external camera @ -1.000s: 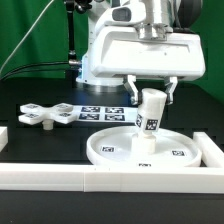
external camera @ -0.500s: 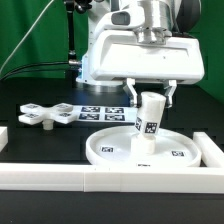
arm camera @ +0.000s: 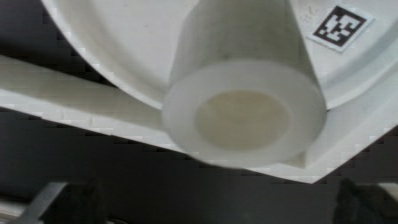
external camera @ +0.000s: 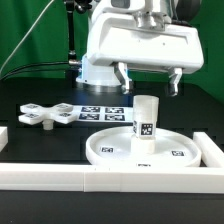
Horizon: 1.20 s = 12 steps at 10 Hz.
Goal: Assemble round table
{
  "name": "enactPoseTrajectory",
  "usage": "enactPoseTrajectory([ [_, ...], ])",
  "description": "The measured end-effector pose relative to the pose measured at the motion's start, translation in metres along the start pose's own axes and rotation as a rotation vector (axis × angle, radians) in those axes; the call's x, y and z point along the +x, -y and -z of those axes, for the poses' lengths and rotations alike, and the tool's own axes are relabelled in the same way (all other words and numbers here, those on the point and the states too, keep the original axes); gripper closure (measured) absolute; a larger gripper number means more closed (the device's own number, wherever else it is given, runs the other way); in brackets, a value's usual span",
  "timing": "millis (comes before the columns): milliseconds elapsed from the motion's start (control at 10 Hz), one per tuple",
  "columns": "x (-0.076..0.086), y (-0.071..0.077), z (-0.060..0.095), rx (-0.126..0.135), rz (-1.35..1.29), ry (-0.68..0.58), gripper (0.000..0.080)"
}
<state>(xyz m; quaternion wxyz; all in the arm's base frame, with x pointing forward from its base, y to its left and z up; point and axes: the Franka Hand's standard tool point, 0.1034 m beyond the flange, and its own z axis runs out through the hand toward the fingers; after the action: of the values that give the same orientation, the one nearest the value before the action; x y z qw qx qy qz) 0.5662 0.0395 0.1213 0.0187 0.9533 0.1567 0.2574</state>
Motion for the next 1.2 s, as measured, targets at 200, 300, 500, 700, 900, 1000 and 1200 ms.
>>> enactPoseTrajectory([
  [200,0.016,-0.002,0.012,0.003,0.004,-0.003,0.0150],
  [300,0.012,-0.002,0.009,0.004,0.003,0.002,0.0150],
  [500,0.011,-0.001,0.008,0.004,0.003,0.003,0.0150],
  [700,0.010,0.001,0.007,0.015,0.004,0.025,0.0150],
  [900,0.007,0.002,0.004,0.022,0.005,0.047,0.0150],
  [1000,0.000,0.006,0.000,0.055,0.003,0.128,0.0150],
  [1200,-0.001,0.019,-0.001,0.118,-0.031,0.288,0.0150],
])
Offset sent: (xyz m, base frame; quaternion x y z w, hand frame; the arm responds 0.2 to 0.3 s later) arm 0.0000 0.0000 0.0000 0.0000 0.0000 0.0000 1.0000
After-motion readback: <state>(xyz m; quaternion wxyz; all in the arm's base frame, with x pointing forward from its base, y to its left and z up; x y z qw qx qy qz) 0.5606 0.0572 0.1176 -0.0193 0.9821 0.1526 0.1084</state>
